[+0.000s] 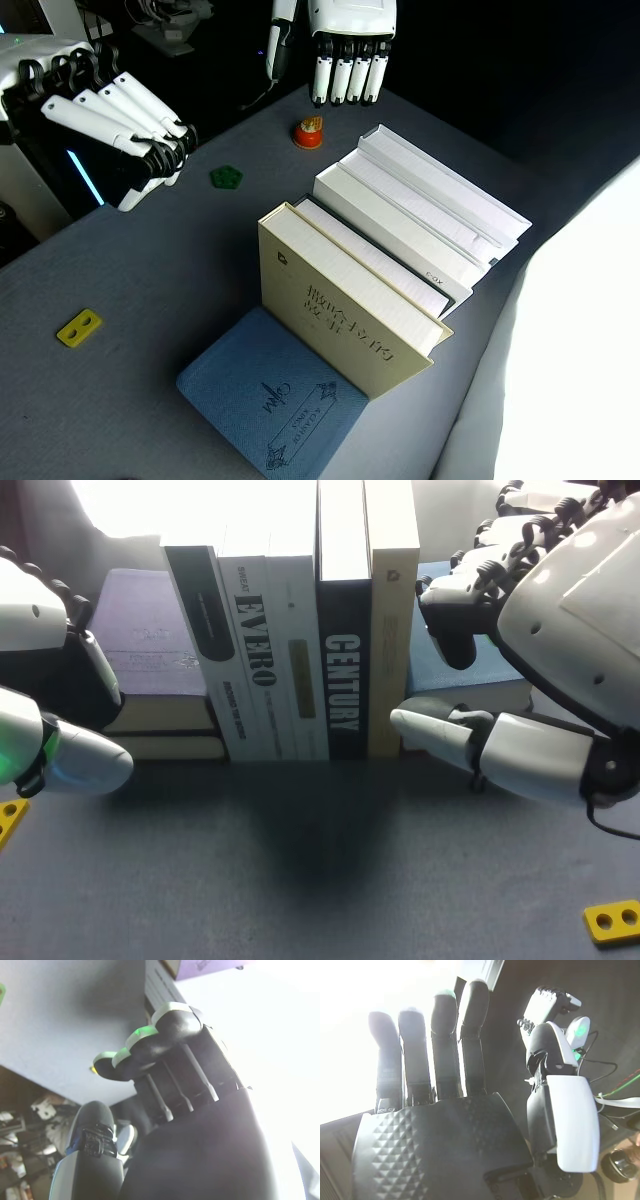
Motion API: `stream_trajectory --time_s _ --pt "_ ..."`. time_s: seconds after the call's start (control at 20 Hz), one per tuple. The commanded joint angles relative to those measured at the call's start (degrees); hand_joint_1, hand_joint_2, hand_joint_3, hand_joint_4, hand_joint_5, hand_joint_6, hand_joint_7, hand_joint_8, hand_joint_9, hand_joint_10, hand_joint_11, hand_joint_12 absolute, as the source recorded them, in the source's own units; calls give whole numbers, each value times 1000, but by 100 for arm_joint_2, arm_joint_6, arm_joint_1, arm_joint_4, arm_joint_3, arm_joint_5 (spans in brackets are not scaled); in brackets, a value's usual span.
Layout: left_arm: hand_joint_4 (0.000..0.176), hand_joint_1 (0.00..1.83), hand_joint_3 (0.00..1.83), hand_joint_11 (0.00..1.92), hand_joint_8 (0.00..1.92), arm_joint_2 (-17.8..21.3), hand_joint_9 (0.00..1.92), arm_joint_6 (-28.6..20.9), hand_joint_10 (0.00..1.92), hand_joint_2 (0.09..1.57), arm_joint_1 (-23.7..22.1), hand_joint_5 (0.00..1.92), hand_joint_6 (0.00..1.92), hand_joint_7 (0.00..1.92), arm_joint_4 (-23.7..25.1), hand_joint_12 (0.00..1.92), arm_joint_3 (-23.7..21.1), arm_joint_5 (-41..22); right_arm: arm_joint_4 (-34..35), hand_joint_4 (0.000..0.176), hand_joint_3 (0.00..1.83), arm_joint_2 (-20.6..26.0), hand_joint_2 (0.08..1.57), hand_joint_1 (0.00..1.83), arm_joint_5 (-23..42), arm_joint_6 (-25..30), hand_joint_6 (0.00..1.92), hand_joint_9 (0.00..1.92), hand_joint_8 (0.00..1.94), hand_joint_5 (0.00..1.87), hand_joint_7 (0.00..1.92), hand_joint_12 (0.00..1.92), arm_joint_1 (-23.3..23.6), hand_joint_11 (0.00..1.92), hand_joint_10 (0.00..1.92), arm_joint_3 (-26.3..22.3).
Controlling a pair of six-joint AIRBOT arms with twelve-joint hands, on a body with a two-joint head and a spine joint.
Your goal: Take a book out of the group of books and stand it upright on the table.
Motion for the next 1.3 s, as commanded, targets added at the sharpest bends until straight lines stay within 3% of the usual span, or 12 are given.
stream_trajectory --time_s 0.0,0.05,0.1,0.3,0.55,0.7,0.8,0.85,0.95,1.0,1.15,1.25 --pt "6 188 202 0 70 1 129 -1 178 1236 -85 126 92 215 48 803 -15 468 -293 21 228 15 1141 0 641 -23 22 19 11 0 42 186 47 0 116 -28" --pt "6 188 202 0 70 1 129 -1 178 1236 -84 126 92 215 48 803 -9 468 -297 21 228 12 1141 0 643 -23 22 19 11 0 42 186 52 0 116 -28" --pt "7 127 19 0 2 0 170 -1 47 1343 -85 157 15 236 48 796 -1 468 -317 20 24 3 1242 27 657 -27 11 56 4 37 74 203 70 0 75 -28" --pt "0 151 5 0 3 -5 208 -1 32 1348 -83 159 4 234 48 879 -34 468 -380 1 4 -60 1261 0 973 -185 0 43 0 0 51 179 77 0 43 -24" --pt "6 140 0 0 6 30 218 -2 19 1343 56 167 3 239 48 842 -70 468 -380 6 1 -407 1262 0 1322 -402 0 45 1 0 34 126 91 0 31 144" --pt "7 89 3 0 1 35 218 -2 13 1356 62 147 3 235 48 809 -97 468 -131 6 0 -574 1262 0 1188 -403 10 92 8 41 82 461 216 0 35 330" --pt "0 27 7 0 7 34 167 -2 13 1375 46 137 7 173 48 613 -112 468 18 0 3 -648 1275 0 1049 -322 15 110 10 70 128 464 349 0 30 489" --pt "2 36 4 0 10 33 177 -2 14 1373 42 152 11 192 48 587 -116 468 20 0 2 -684 1275 0 1058 -298 9 117 6 63 132 434 365 0 28 554" --pt "32 79 0 0 1 32 140 -2 4 1363 32 105 3 169 48 401 -122 468 96 0 0 -833 1275 0 1046 -274 9 101 5 31 117 335 386 0 17 719" --pt "35 98 0 0 0 31 136 -2 4 1357 22 103 2 167 48 365 -122 468 179 0 0 -897 1273 0 1031 -271 11 101 5 33 117 332 395 0 17 789" --pt "13 231 0 0 6 30 197 -1 13 1317 10 166 10 206 48 673 -109 468 339 0 0 -1136 1241 24 1032 -165 15 69 2 66 72 118 431 0 2 1032" --pt "9 197 0 0 2 23 193 -1 7 1319 11 175 7 204 48 735 -66 468 339 0 0 -1323 1246 3 1069 -238 1 58 2 39 67 44 409 0 1 1183"
